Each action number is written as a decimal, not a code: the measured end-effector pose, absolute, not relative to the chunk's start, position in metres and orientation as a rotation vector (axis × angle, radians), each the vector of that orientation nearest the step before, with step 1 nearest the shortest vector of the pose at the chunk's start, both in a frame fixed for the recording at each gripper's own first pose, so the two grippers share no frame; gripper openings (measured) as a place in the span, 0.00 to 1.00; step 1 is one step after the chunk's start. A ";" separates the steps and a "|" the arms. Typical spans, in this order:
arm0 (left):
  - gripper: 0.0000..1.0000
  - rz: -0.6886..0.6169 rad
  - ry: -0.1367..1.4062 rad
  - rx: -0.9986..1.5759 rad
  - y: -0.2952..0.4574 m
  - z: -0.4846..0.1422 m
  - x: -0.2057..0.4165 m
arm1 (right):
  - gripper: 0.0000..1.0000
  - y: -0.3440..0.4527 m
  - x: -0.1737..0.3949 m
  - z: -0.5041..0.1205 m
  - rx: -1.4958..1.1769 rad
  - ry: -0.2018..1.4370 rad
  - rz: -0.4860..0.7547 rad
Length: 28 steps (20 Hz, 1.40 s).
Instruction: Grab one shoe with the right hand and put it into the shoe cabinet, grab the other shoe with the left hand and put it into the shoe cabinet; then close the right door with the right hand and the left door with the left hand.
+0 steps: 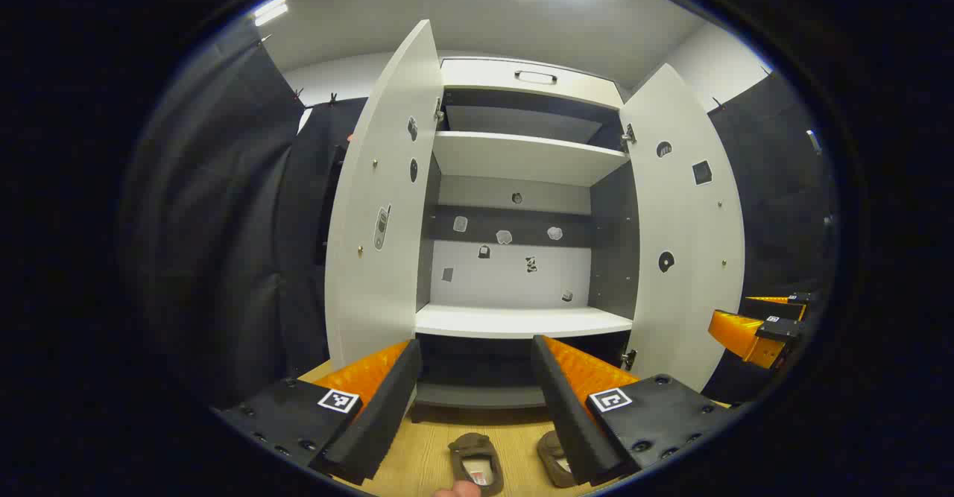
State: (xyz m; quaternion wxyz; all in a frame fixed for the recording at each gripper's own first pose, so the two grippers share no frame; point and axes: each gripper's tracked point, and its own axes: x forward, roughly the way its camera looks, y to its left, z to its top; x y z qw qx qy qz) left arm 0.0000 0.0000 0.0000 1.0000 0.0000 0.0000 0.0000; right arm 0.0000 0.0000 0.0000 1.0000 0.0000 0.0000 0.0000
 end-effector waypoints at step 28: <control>0.96 0.029 -0.019 -0.003 0.005 0.005 0.000 | 0.95 0.003 0.003 0.006 -0.041 -0.024 0.012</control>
